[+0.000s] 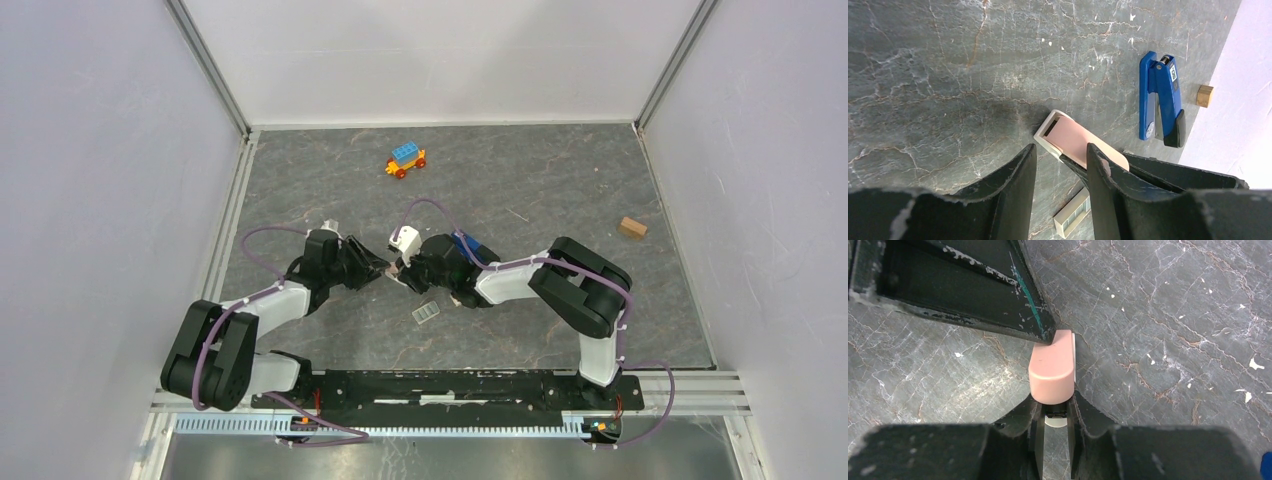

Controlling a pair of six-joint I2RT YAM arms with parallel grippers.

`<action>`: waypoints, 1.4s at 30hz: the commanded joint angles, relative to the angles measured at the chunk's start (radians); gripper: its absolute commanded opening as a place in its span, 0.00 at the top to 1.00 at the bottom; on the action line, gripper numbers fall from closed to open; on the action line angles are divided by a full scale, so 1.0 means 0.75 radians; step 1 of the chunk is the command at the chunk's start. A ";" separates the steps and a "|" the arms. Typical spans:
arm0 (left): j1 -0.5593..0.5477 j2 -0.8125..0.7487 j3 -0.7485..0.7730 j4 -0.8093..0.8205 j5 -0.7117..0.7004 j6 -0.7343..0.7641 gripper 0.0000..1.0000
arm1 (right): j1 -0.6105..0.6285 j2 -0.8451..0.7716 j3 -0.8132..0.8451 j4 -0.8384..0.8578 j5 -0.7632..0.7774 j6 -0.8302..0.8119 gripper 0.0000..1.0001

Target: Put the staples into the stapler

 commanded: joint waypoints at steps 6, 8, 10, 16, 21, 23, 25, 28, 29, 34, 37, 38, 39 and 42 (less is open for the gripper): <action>-0.003 0.025 0.010 0.050 0.033 0.058 0.53 | 0.021 -0.091 -0.042 0.050 0.002 0.039 0.57; -0.003 0.028 0.021 0.043 0.035 0.072 0.53 | 0.019 -0.117 -0.061 0.051 0.005 0.040 0.54; -0.003 0.029 0.039 0.016 0.040 0.100 0.53 | 0.017 -0.141 -0.073 0.035 0.016 0.044 0.53; -0.002 -0.003 0.076 -0.066 0.015 0.168 0.53 | 0.011 -0.262 -0.130 0.023 0.033 0.066 0.38; -0.002 -0.031 0.095 -0.094 0.012 0.186 0.53 | 0.008 -0.392 -0.168 0.013 0.042 0.112 0.39; -0.003 -0.033 0.097 -0.093 0.007 0.189 0.53 | -0.003 -0.417 -0.185 0.043 0.035 0.158 0.41; -0.003 -0.021 0.097 -0.089 0.013 0.188 0.53 | -0.011 -0.402 -0.164 0.023 0.037 0.185 0.49; -0.003 -0.006 0.093 -0.063 0.034 0.180 0.53 | -0.011 -0.341 -0.091 -0.034 0.042 0.199 0.59; -0.003 -0.002 0.093 -0.057 0.037 0.176 0.53 | -0.010 -0.320 -0.067 -0.053 0.043 0.207 0.61; -0.003 0.030 0.096 -0.035 0.056 0.164 0.54 | -0.011 -0.225 0.002 -0.136 0.064 0.241 0.63; -0.004 0.058 0.091 -0.013 0.068 0.156 0.55 | -0.010 -0.204 -0.018 -0.132 0.076 0.253 0.65; -0.005 0.065 0.086 -0.003 0.070 0.152 0.56 | -0.012 -0.198 -0.025 -0.129 0.075 0.255 0.67; -0.004 0.072 0.082 0.006 0.073 0.149 0.56 | -0.011 -0.194 -0.032 -0.128 0.075 0.260 0.68; -0.005 0.089 0.077 0.017 0.079 0.143 0.57 | -0.011 -0.190 -0.061 -0.119 0.077 0.267 0.70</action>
